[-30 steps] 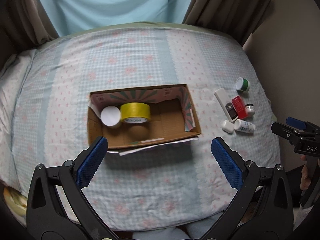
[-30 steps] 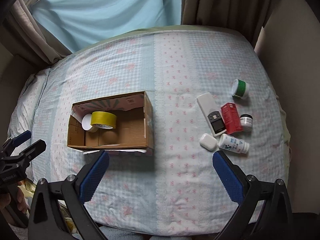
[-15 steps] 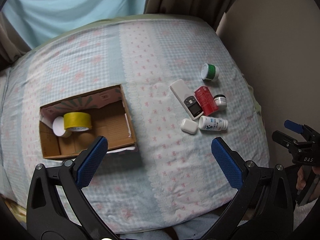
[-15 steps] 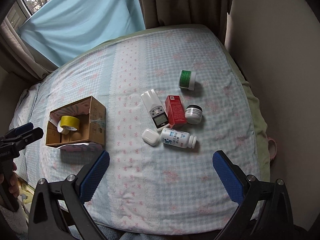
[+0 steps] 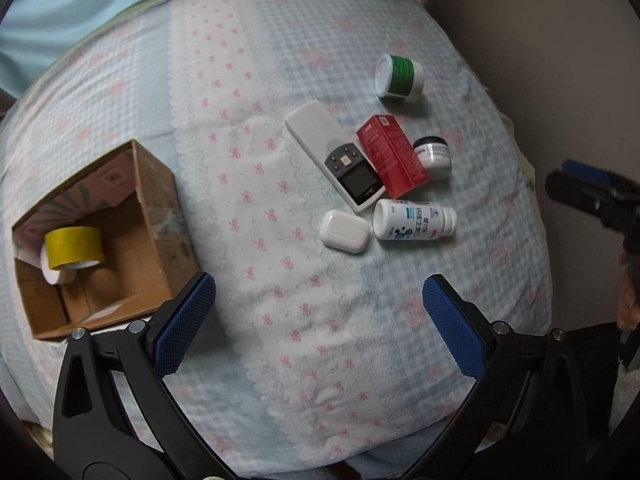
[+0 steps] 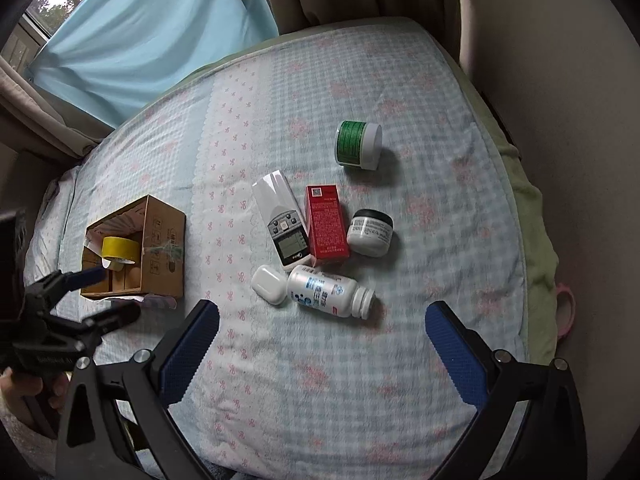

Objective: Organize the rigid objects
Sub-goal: 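Grasp the white earbud case with the left tool while the right tool grasps the red box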

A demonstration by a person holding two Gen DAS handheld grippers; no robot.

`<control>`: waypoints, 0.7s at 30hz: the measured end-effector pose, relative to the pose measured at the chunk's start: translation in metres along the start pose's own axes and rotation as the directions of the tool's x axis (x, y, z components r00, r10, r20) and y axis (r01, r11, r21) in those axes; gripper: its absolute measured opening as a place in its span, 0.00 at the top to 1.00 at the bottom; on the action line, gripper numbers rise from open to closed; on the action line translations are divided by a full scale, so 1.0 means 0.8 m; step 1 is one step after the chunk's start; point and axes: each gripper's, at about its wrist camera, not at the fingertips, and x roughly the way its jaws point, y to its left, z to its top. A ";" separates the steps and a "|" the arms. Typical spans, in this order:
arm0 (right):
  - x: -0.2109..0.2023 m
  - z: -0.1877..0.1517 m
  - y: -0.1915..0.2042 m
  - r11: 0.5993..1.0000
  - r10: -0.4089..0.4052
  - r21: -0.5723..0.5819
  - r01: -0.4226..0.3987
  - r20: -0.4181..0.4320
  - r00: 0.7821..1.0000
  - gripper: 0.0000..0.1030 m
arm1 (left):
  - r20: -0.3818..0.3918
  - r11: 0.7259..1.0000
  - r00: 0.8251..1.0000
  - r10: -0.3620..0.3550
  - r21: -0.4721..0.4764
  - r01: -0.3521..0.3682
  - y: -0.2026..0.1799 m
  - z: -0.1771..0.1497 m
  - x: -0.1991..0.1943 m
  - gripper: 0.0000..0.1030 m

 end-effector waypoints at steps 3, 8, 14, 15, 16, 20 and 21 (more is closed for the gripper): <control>0.038 0.030 -0.004 0.998 0.021 -0.060 -0.022 -0.013 1.000 0.00 | -0.013 1.000 1.000 -0.011 0.029 0.012 -0.008 0.000 0.050 0.00; 0.119 0.066 -0.008 0.984 0.056 -0.166 -0.068 -0.077 0.995 0.06 | -0.009 0.996 1.000 -0.008 0.094 0.009 -0.021 -0.005 0.133 0.00; 0.194 0.083 -0.010 0.960 0.077 -0.255 -0.119 -0.171 0.982 0.10 | 0.049 0.981 0.999 0.020 0.192 -0.029 -0.034 -0.012 0.186 0.00; 0.204 0.084 -0.011 0.958 0.083 -0.256 -0.131 -0.188 0.979 0.10 | 0.059 0.978 0.998 0.024 0.204 -0.036 -0.035 -0.012 0.191 0.00; 0.213 0.085 -0.011 0.955 0.087 -0.261 -0.138 -0.198 0.976 0.12 | 0.065 0.976 0.997 0.031 0.214 -0.044 -0.037 -0.012 0.196 0.00; 0.240 0.085 -0.008 0.945 0.063 -0.298 -0.137 -0.246 0.967 0.19 | 0.075 0.971 0.997 0.021 0.237 -0.038 -0.040 -0.010 0.210 0.04; 0.245 0.086 -0.008 0.944 0.061 -0.299 -0.139 -0.254 0.965 0.19 | 0.075 0.969 0.997 0.016 0.245 -0.034 -0.042 -0.009 0.212 0.05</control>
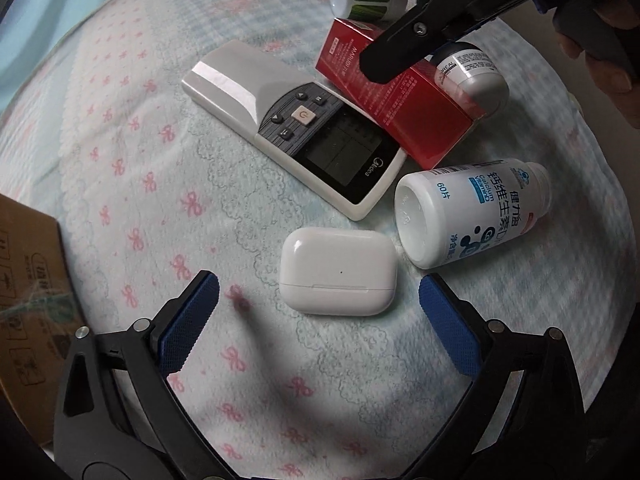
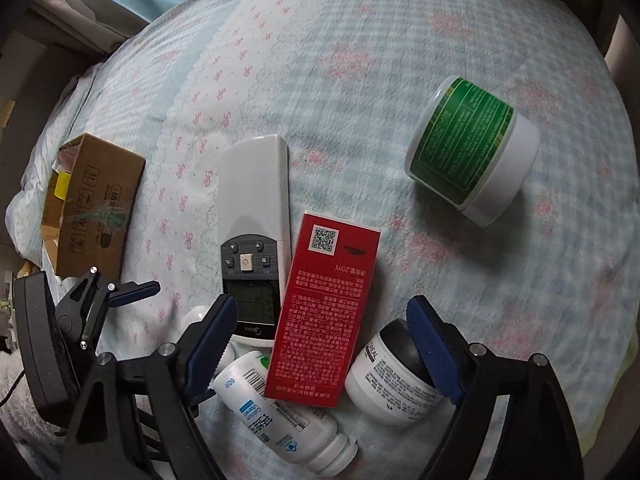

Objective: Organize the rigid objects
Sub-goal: 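Grasp the white earbud case with the left tool while the right tool grasps the red box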

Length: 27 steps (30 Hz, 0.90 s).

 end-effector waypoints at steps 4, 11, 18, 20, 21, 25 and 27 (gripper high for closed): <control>0.012 0.006 -0.004 1.000 0.014 -0.010 -0.014 -0.030 0.999 0.25 | 0.000 0.999 1.000 -0.002 0.051 0.002 -0.013 0.001 0.006 0.14; 0.027 0.013 0.002 0.997 0.025 -0.070 -0.031 -0.085 0.996 0.46 | -0.022 0.996 1.000 0.013 0.086 -0.011 -0.022 0.007 0.018 0.23; 0.032 0.013 0.007 0.998 -0.009 -0.069 0.001 -0.122 0.992 0.56 | -0.025 0.991 1.000 0.008 0.134 -0.004 -0.028 0.011 0.015 0.40; 0.030 0.012 0.001 0.999 0.008 -0.037 -0.012 -0.109 0.994 0.58 | -0.027 0.992 1.000 0.001 0.125 0.003 -0.024 0.012 0.014 0.45; 0.029 0.011 0.000 0.999 0.011 -0.029 -0.014 -0.103 0.995 0.58 | -0.028 0.993 1.000 -0.008 0.119 0.011 -0.022 0.013 0.014 0.45; 0.027 0.008 -0.001 1.000 0.007 -0.018 -0.008 -0.084 0.996 0.59 | -0.026 0.993 1.000 -0.006 0.120 0.009 -0.020 0.014 0.013 0.45; 0.026 0.006 -0.002 1.000 0.006 -0.013 -0.007 -0.075 0.997 0.59 | -0.024 0.994 1.000 -0.011 0.108 0.013 -0.018 0.013 0.011 0.45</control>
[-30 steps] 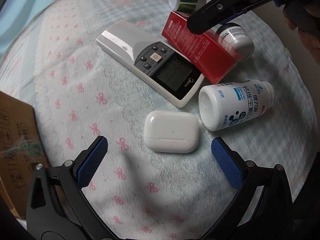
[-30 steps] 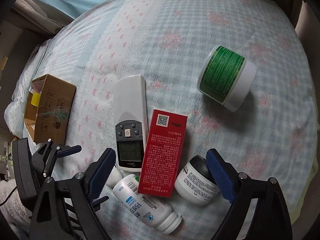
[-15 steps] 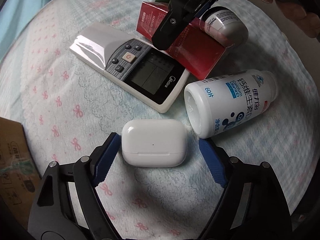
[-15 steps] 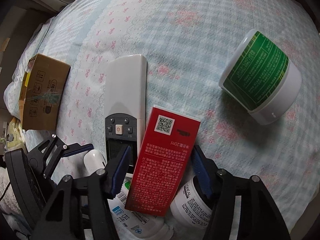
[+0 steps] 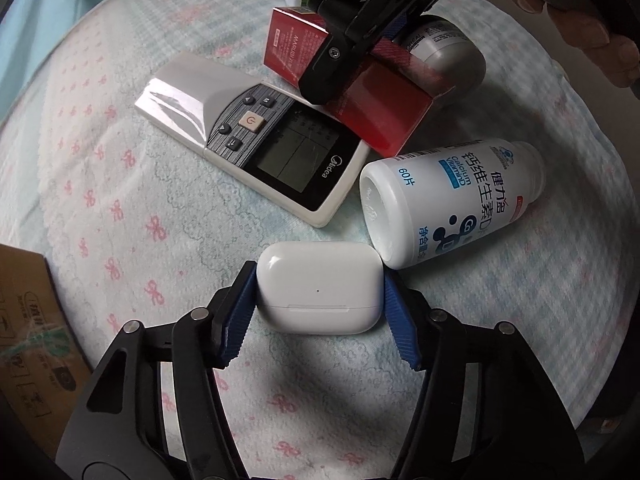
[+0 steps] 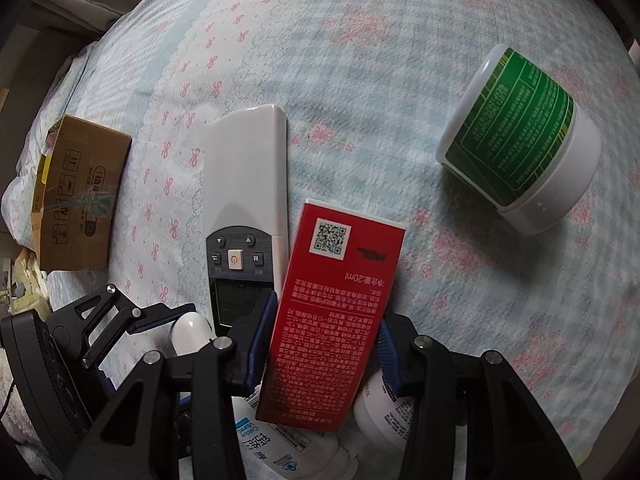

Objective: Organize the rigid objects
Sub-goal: 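Grasp the white earbud case with the left tool while the right tool grasps the red box, then carry both items into the cardboard box and open both tools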

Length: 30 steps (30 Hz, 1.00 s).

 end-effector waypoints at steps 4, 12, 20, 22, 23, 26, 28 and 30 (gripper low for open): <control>-0.004 -0.004 -0.003 1.000 0.008 0.020 -0.008 0.019 1.000 0.59 | 0.008 0.999 1.000 -0.003 -0.033 0.004 0.008 -0.003 -0.006 0.45; -0.016 -0.008 0.006 0.999 0.006 0.043 -0.009 0.052 0.999 0.59 | 0.034 0.998 0.999 0.010 -0.070 -0.007 0.024 -0.003 -0.027 0.45; -0.060 -0.013 0.025 0.996 0.009 0.085 -0.019 0.114 0.993 0.60 | 0.094 0.995 0.996 0.009 -0.103 0.000 0.024 -0.003 -0.079 0.45; -0.077 -0.014 0.036 0.995 0.009 0.098 -0.022 0.134 0.991 0.60 | 0.115 0.994 0.993 0.017 -0.113 -0.004 0.045 0.005 -0.092 0.45; -0.087 -0.015 0.043 0.994 0.012 0.102 -0.027 0.143 0.990 0.60 | 0.126 0.993 0.992 0.021 -0.120 -0.006 0.051 0.002 -0.106 0.45; -0.118 -0.017 0.069 0.993 0.014 0.112 -0.034 0.178 0.984 0.60 | 0.161 0.990 0.986 0.029 -0.142 -0.006 0.052 -0.013 -0.155 0.45; -0.138 -0.019 0.092 0.993 0.010 0.114 -0.033 0.199 0.980 0.60 | 0.183 0.988 0.982 0.043 -0.153 -0.015 0.055 -0.024 -0.194 0.45; -0.156 -0.021 0.117 0.993 0.011 0.111 -0.036 0.217 0.976 0.60 | 0.206 0.987 0.976 0.064 -0.157 -0.032 0.069 -0.033 -0.226 0.45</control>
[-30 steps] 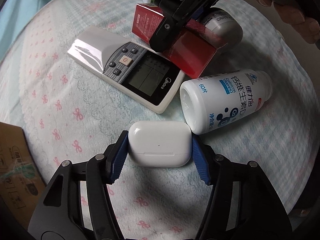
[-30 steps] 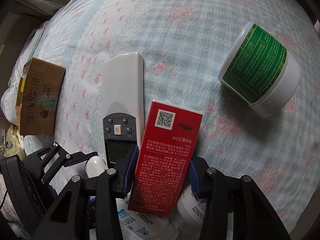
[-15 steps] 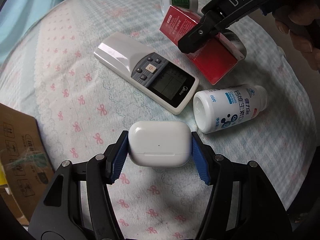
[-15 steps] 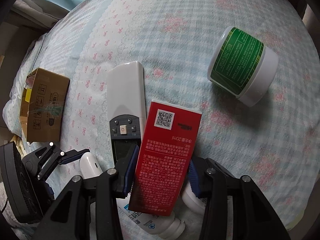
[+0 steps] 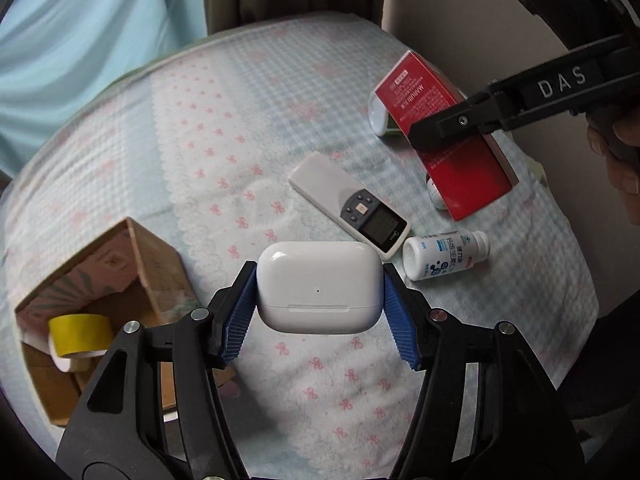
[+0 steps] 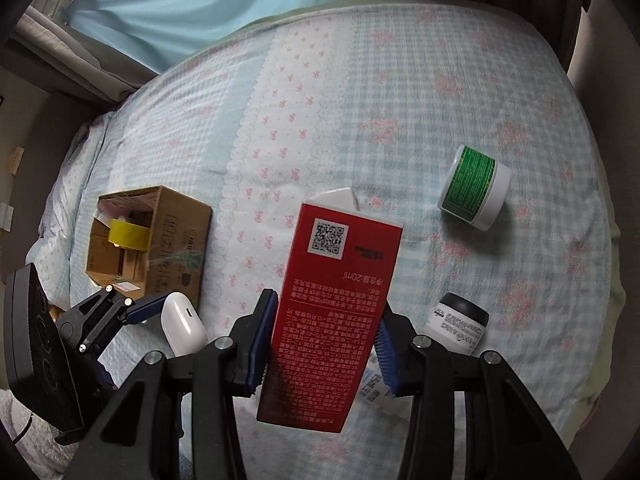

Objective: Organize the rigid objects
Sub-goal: 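Carry both items into the cardboard box and open both tools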

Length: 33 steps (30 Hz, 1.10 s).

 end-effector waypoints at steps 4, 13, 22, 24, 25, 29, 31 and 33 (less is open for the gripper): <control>-0.027 -0.002 0.057 1.000 0.010 -0.004 -0.010 0.025 1.000 0.60 | 0.039 0.999 0.999 0.022 -0.034 -0.020 0.049 -0.007 -0.057 0.45; -0.031 -0.010 0.204 0.996 0.081 0.036 -0.084 0.068 0.994 0.60 | 0.049 0.988 0.996 0.079 -0.135 -0.072 0.191 -0.057 -0.156 0.45; 0.005 -0.015 0.325 0.990 0.089 0.106 -0.097 0.079 0.993 0.60 | 0.017 0.974 0.992 0.124 -0.194 -0.119 0.344 -0.116 -0.192 0.45; 0.014 -0.013 0.341 0.988 0.088 0.122 -0.097 0.079 0.993 0.60 | 0.006 0.973 0.992 0.125 -0.196 -0.121 0.372 -0.126 -0.189 0.45; 0.020 -0.012 0.349 0.988 0.083 0.125 -0.092 0.079 0.993 0.60 | -0.001 0.973 0.992 0.125 -0.194 -0.123 0.384 -0.130 -0.186 0.45; 0.044 -0.002 0.370 0.991 0.039 0.124 -0.046 0.059 0.997 0.60 | -0.043 0.979 0.992 0.117 -0.162 -0.123 0.418 -0.141 -0.158 0.45; 0.057 0.001 0.376 0.993 0.018 0.117 -0.023 0.042 0.999 0.60 | -0.068 0.984 0.991 0.113 -0.132 -0.121 0.426 -0.145 -0.141 0.45; 0.072 0.006 0.379 0.994 -0.010 0.105 0.008 0.021 1.000 0.60 | -0.095 0.989 0.990 0.105 -0.095 -0.114 0.430 -0.149 -0.121 0.45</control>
